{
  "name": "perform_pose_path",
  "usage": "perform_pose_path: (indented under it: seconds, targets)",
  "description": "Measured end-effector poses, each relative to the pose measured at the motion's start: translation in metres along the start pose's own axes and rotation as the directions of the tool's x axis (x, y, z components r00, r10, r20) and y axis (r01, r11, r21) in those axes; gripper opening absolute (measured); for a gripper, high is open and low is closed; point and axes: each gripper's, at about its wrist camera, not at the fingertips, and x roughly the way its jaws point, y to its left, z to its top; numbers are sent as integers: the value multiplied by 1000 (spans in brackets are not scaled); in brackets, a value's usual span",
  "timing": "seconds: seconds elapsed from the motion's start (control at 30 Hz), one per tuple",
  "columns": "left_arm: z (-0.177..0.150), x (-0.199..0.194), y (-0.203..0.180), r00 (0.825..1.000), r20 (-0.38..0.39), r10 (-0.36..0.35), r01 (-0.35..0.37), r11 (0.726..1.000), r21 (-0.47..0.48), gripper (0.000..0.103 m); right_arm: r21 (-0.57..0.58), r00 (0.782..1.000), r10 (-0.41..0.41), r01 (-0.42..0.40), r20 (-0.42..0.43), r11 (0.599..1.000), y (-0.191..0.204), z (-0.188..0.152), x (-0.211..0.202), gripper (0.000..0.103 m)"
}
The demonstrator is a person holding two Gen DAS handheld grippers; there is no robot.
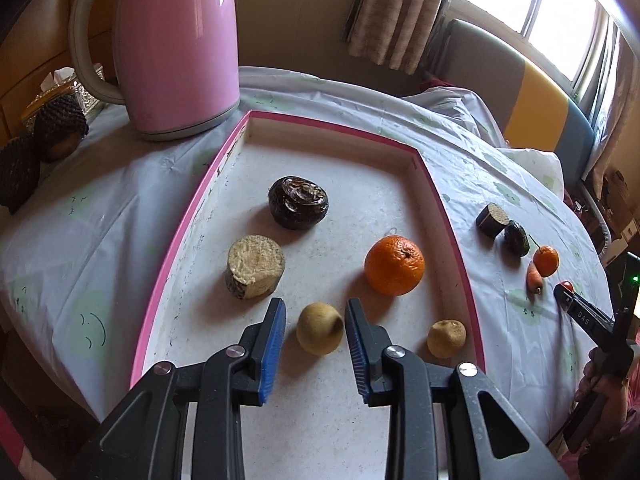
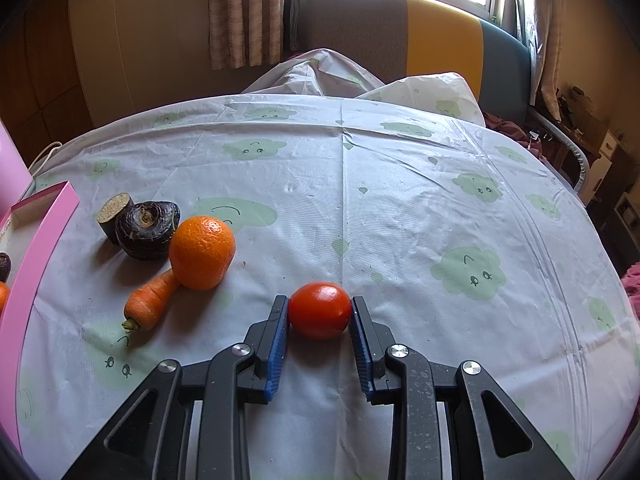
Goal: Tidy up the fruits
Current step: 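Place the yellow potato in the tray with the left tool while the right tool carries the tomato toward it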
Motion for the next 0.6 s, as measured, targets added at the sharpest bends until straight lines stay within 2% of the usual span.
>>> perform_pose_path:
  seconds: [0.2,0.4,0.6]
  targets:
    - [-1,-7,1,1000,22,2,-2,1000,7,33,8,1000,12,-12,-6,1000,0,0,-2,30]
    - [-2,-10,3,1000,29,9,-9,1000,11,33,25,995,100,-100,-2,995,9,-6,-22,30]
    - [-2,-12,10,999,33,28,-28,1000,-15,33,-47,977,215,-215,6,976,47,-6,-44,30]
